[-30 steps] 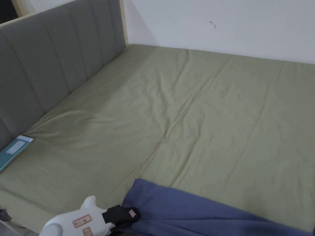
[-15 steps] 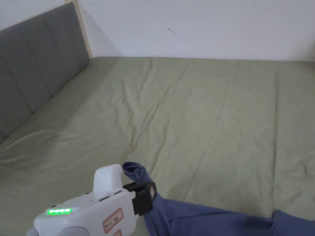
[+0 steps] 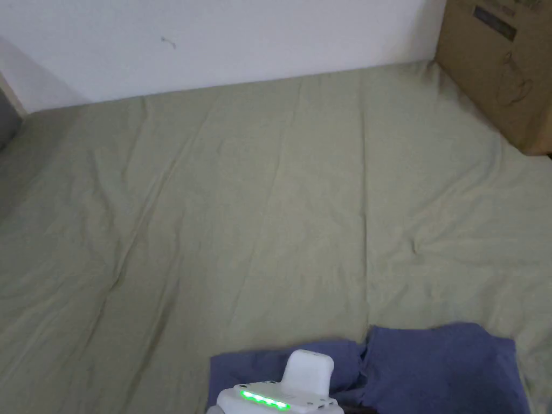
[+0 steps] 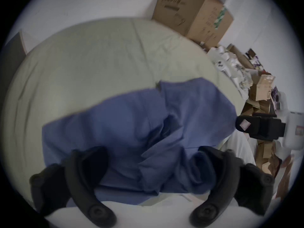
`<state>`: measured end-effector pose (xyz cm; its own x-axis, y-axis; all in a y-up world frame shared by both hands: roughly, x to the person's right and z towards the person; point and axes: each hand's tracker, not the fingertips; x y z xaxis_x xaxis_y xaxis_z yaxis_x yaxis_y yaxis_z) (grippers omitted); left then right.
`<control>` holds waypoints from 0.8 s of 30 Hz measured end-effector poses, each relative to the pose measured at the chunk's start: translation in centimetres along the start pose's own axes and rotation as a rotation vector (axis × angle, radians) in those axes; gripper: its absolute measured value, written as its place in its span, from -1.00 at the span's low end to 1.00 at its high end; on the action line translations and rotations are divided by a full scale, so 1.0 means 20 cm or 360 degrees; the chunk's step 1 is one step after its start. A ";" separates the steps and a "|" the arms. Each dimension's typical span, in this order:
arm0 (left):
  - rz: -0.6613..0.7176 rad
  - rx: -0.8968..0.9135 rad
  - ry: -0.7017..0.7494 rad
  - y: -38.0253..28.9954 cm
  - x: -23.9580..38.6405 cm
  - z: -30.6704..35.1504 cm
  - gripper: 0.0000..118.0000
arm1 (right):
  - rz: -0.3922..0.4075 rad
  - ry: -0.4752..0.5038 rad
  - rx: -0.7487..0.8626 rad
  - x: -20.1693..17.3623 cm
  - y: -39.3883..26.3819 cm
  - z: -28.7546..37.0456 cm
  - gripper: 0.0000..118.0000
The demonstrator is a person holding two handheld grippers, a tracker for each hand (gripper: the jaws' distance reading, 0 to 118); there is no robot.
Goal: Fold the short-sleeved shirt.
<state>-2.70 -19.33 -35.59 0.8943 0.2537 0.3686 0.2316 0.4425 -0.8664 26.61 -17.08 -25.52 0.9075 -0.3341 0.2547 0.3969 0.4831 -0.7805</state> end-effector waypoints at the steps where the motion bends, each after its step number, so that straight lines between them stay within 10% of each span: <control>1: 0.0038 0.0041 -0.0025 0.00 0.00 0.02 0.71 | -0.0007 -0.0024 -0.0014 0.01 0.00 -0.01 -0.90; 5: 0.0162 0.0193 -0.0243 0.03 -0.07 0.25 0.66 | -0.0066 -0.0015 -0.0009 0.06 -0.01 0.01 -0.90; 9: 0.0446 0.0422 -0.0489 0.04 -0.20 0.46 0.20 | -0.0048 -0.0015 0.0018 0.03 0.01 0.03 -0.90; 12: 0.0498 0.0455 -0.0354 0.03 -0.27 0.45 -0.82 | -0.0017 0.0006 0.0037 0.00 0.02 0.04 -0.90; 24: 0.0426 -0.0041 -0.0607 -0.10 -0.16 0.04 -0.91 | 0.0107 0.0028 -0.0030 -0.09 -0.02 0.02 -0.90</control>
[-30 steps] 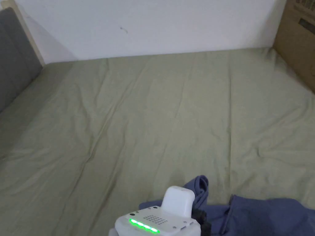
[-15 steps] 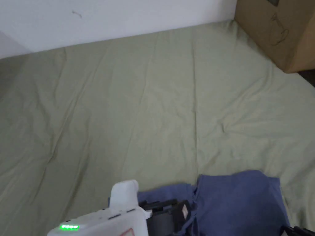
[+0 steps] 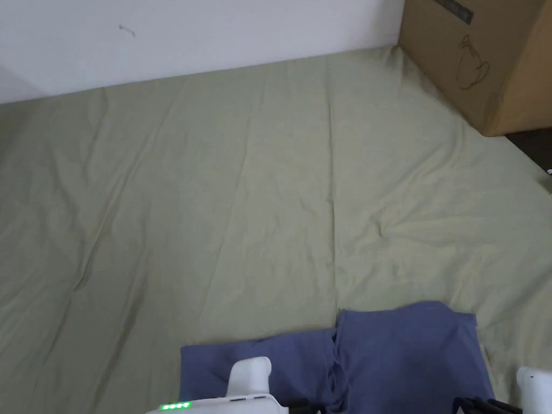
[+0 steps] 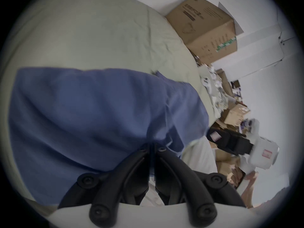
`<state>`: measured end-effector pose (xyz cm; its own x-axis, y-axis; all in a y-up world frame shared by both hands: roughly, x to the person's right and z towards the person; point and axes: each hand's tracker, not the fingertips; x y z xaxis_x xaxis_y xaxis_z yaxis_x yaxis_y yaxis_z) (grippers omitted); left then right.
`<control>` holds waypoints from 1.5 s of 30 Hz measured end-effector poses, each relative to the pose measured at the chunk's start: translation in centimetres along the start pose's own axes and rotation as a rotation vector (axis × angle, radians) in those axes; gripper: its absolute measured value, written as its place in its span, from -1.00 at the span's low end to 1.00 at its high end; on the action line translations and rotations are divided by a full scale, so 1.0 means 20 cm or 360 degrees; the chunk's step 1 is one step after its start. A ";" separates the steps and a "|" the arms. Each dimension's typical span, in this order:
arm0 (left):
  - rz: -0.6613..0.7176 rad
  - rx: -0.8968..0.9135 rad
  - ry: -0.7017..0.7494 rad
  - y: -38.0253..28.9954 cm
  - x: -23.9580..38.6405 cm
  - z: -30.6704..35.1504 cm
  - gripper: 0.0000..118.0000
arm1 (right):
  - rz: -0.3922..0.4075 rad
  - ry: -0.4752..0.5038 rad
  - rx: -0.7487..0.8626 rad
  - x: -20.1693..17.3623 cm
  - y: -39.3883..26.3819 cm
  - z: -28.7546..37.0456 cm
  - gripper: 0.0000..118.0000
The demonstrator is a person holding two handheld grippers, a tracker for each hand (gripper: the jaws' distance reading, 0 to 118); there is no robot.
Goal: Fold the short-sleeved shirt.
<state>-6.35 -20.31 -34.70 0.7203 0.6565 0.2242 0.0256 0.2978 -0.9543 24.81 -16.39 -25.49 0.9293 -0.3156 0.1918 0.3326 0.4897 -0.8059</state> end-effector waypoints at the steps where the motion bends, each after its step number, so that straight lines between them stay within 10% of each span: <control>1: -0.0015 -0.0028 -0.0052 -0.01 0.01 0.00 -0.91 | 0.0004 -0.0006 -0.0008 0.00 0.00 0.00 -0.90; 8: 0.0111 0.0011 -0.0046 -0.01 -0.07 0.07 -0.88 | 0.0011 -0.0048 -0.0002 0.00 0.03 0.03 -0.90; 10: 0.0125 0.0100 -0.0055 0.02 -0.09 0.20 -0.27 | 0.0025 -0.0056 0.0005 -0.01 0.04 0.04 -0.90; 12: 0.0143 0.0244 -0.0046 0.04 -0.14 0.35 0.95 | 0.0052 -0.0077 0.0011 -0.03 0.05 0.04 -0.90; 13: 0.0162 0.0280 -0.0037 0.04 -0.17 0.40 1.00 | 0.0061 -0.0081 0.0008 -0.04 0.06 0.04 -0.90; 21: 0.0618 0.0543 -0.0049 -0.13 -0.67 0.66 0.93 | 0.0212 -0.0029 -0.0051 -0.22 0.07 -0.02 -0.90; 28: 0.0846 0.0546 -0.0529 -0.20 -0.86 0.48 0.91 | 0.0383 -0.0012 -0.0092 -0.39 0.07 -0.04 -0.90; 30: 0.0894 0.0505 -0.0603 -0.19 -0.88 0.42 0.44 | 0.0397 -0.0009 -0.0104 -0.41 0.07 -0.05 -0.90; 32: 0.0902 0.0435 -0.0511 -0.18 -0.87 0.38 -0.76 | 0.0410 -0.0009 -0.0123 -0.42 0.07 -0.06 -0.90; 45: 0.0624 0.0494 -0.0337 -0.13 -0.94 0.67 -0.77 | 0.0428 -0.0091 -0.0137 -0.47 0.12 -0.02 -0.90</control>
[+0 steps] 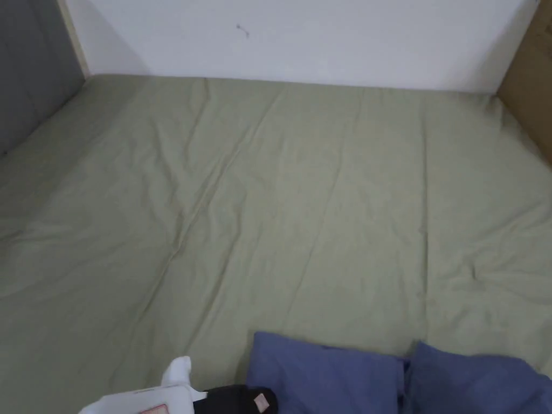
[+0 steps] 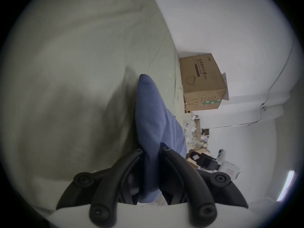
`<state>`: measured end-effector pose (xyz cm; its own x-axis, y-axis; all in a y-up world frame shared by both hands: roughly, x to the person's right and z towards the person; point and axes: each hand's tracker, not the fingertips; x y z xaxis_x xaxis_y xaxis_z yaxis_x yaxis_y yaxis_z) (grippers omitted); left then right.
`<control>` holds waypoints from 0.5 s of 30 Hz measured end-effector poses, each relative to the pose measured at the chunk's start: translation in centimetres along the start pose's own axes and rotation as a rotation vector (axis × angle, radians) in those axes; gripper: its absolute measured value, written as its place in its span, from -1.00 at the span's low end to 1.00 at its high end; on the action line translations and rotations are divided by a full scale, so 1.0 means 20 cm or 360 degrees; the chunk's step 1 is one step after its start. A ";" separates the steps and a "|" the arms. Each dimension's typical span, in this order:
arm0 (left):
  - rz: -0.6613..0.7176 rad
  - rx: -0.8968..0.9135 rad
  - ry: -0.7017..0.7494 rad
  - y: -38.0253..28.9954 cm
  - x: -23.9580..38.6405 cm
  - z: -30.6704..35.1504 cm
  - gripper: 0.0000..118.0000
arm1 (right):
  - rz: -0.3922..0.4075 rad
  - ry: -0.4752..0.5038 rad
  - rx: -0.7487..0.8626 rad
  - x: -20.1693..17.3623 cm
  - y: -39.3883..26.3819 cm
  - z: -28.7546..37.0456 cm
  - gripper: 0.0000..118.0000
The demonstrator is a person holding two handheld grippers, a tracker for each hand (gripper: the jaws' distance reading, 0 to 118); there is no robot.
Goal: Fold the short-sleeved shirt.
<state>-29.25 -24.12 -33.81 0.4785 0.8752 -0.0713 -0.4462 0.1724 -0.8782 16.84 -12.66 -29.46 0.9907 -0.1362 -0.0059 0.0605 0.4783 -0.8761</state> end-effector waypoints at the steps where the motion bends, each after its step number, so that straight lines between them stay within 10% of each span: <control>1: -0.0025 0.0025 0.0056 0.03 0.00 0.06 -0.78 | 0.0006 0.0009 0.0000 -0.01 0.01 0.00 -0.90; 15: -0.0100 0.0336 0.0489 0.16 0.10 0.65 -0.78 | 0.0074 0.0093 -0.0042 -0.08 -0.02 -0.07 -0.90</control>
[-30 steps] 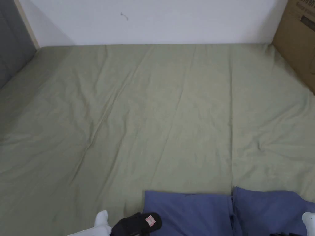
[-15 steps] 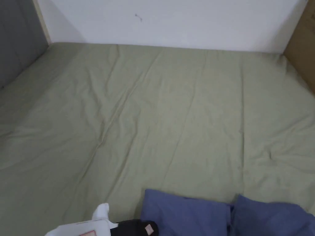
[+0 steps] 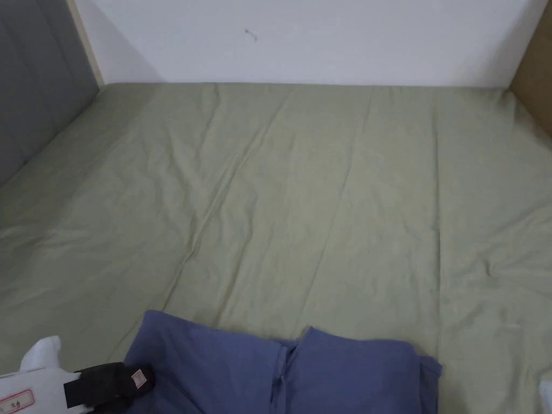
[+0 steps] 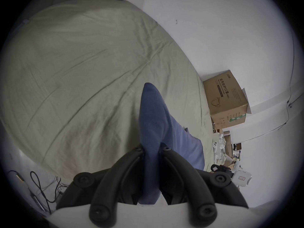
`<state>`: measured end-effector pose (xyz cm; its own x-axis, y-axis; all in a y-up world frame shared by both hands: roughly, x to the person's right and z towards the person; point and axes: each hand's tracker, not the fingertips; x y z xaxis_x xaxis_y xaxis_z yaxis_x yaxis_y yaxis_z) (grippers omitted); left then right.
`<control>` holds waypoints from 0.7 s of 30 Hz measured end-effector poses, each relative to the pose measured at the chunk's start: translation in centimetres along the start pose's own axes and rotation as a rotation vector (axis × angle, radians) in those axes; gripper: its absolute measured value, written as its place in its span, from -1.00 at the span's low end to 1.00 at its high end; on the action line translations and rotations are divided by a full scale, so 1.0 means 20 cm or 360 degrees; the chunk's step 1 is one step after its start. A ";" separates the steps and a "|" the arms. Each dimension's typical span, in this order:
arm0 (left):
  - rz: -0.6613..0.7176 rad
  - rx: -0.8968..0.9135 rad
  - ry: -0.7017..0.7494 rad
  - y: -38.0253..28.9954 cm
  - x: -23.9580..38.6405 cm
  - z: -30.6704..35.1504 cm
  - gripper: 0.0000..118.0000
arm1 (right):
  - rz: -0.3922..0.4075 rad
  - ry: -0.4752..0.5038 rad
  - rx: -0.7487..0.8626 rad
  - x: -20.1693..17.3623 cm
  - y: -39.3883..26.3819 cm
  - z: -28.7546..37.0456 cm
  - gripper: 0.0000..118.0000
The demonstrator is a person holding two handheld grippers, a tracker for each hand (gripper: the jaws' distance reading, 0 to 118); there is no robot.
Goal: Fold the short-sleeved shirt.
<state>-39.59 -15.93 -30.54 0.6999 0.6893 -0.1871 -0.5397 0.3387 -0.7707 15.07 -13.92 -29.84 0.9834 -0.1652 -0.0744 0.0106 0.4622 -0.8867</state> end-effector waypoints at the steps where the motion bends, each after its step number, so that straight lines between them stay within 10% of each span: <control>1: -0.0056 0.0023 -0.0003 -0.01 0.06 0.01 -0.78 | -0.0009 0.0002 -0.0003 0.01 0.00 0.00 -0.90; 8: -0.0409 0.0088 -0.0186 -0.15 0.70 -0.06 -0.78 | -0.0065 -0.0018 0.0010 0.09 -0.01 0.02 -0.90; 18: -0.0698 -0.0553 -0.0285 -0.57 1.11 -0.83 -0.76 | -0.0223 -0.0049 0.0004 0.27 -0.10 0.03 -0.90; 20: -0.0719 -0.0752 -0.0239 -0.65 1.10 -0.97 -0.23 | -0.0263 -0.0062 -0.0008 0.30 -0.12 0.03 -0.90; 21: -0.0730 -0.0847 -0.0242 -0.68 1.09 -1.03 0.52 | -0.0284 -0.0072 -0.0009 0.32 -0.13 0.03 -0.90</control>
<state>-7.38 -18.76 -36.58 0.7075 0.6473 0.2837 0.1215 0.2841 -0.9511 21.52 -15.71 -27.72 0.9732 -0.2048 0.1049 0.1848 0.4239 -0.8866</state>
